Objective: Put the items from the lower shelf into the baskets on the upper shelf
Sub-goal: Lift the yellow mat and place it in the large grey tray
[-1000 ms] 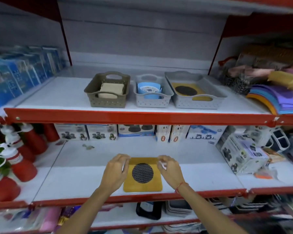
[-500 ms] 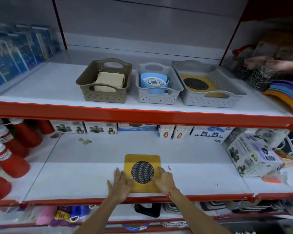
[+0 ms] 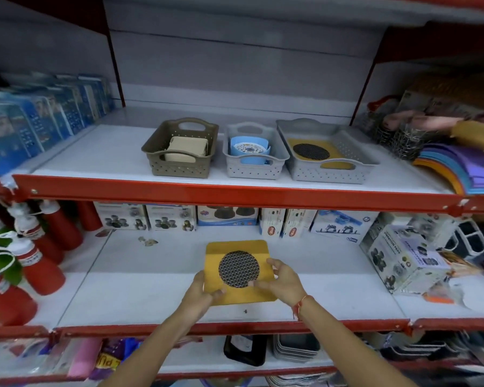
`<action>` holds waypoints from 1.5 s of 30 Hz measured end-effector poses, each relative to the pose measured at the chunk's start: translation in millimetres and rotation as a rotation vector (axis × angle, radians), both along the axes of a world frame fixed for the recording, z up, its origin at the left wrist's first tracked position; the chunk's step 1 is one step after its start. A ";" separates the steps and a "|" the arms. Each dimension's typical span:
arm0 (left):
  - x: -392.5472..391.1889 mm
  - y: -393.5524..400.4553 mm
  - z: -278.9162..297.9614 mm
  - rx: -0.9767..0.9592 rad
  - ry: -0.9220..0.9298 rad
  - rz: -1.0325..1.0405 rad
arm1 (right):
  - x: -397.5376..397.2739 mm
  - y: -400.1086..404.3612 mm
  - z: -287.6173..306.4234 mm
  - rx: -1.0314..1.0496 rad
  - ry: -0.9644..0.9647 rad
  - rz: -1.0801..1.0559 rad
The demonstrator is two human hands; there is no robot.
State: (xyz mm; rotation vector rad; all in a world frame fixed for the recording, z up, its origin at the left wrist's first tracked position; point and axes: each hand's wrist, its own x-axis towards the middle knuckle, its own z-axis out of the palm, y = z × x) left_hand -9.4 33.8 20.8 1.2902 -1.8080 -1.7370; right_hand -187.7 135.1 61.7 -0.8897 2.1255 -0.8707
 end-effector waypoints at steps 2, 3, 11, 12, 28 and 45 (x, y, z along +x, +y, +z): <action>12.6 8.1 22.0 -0.022 0.099 -0.025 | 4.1 15.4 23.4 -0.022 0.059 0.049; 18.5 12.7 35.6 -0.035 0.141 -0.050 | 6.8 23.9 36.5 -0.038 0.076 0.072; 56.5 53.7 159.7 -0.185 0.286 -0.237 | 32.9 89.6 136.4 -0.143 0.195 0.210; 59.1 59.1 171.8 -0.205 0.300 -0.262 | 33.9 97.5 146.9 -0.158 0.213 0.213; -21.4 56.5 286.9 -0.429 0.263 -0.461 | -41.2 125.4 249.6 -0.414 0.417 0.089; -199.4 -34.6 295.7 -0.823 -0.232 -0.453 | -214.5 13.0 257.4 -0.321 0.657 0.246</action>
